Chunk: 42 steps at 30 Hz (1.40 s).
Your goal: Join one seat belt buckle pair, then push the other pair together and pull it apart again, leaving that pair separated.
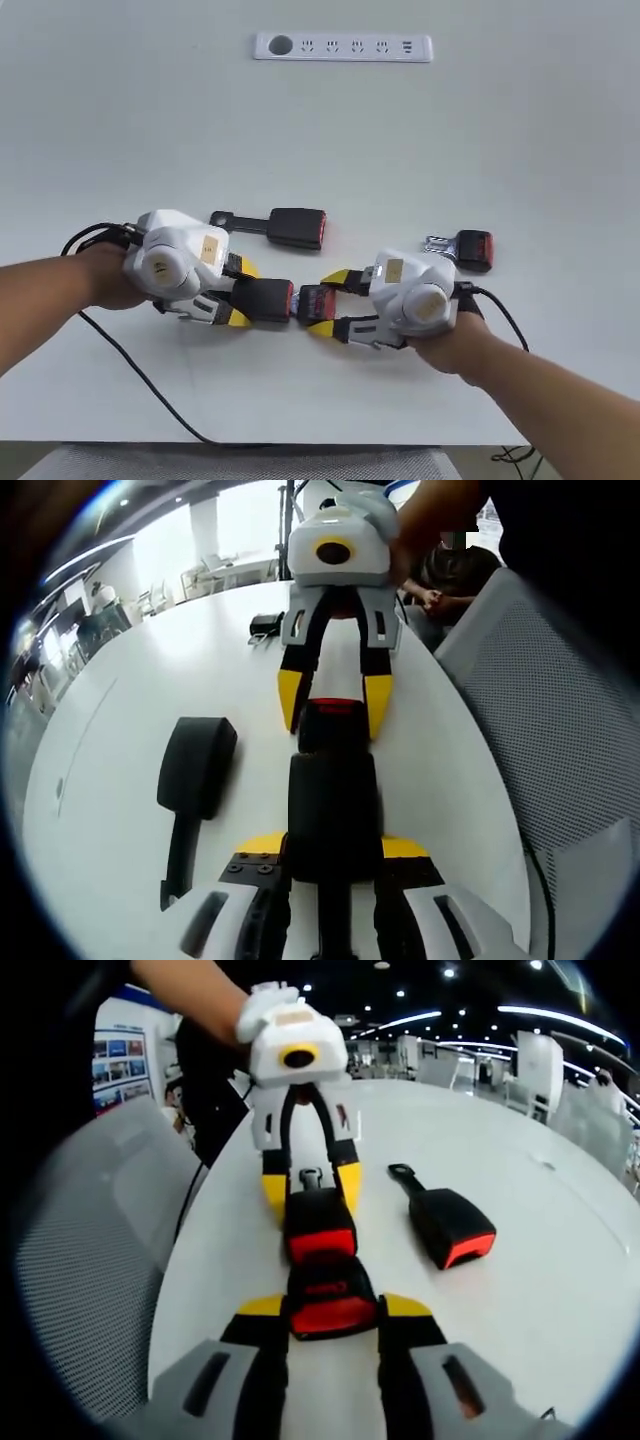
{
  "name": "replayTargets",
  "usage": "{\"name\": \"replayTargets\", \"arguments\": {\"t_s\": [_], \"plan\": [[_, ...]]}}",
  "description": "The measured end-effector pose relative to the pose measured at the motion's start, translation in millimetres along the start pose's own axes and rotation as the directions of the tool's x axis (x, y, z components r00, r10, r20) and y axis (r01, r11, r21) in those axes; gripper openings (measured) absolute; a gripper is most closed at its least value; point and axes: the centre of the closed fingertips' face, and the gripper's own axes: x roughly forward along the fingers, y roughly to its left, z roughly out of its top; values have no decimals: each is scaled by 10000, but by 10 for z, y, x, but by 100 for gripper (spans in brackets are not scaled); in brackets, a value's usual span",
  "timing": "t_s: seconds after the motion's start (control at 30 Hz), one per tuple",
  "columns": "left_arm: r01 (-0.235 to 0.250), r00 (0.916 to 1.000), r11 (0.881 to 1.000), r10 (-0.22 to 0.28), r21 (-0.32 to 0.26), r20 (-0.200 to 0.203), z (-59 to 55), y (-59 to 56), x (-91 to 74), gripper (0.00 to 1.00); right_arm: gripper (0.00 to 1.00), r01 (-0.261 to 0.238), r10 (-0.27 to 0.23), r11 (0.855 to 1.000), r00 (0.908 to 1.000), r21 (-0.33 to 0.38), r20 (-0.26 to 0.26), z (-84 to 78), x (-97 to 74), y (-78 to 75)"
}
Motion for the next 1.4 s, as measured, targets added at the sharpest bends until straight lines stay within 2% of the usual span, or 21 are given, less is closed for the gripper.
{"name": "replayTargets", "arguments": {"t_s": [0.73,1.07,1.4], "plan": [[-18,9995,10000,18,13,323,-43,34,-1,32,32,201,-201,9998,9997,17,148,12,4,-6],[-58,9995,10000,60,-39,324,-46,37,7,32,33,201,-203,9998,9996,89,179,10,1,-6],[-65,10000,9999,65,147,34,-68,40,2,33,33,163,-165,9996,9998,-245,-66,8,10,3]]}}
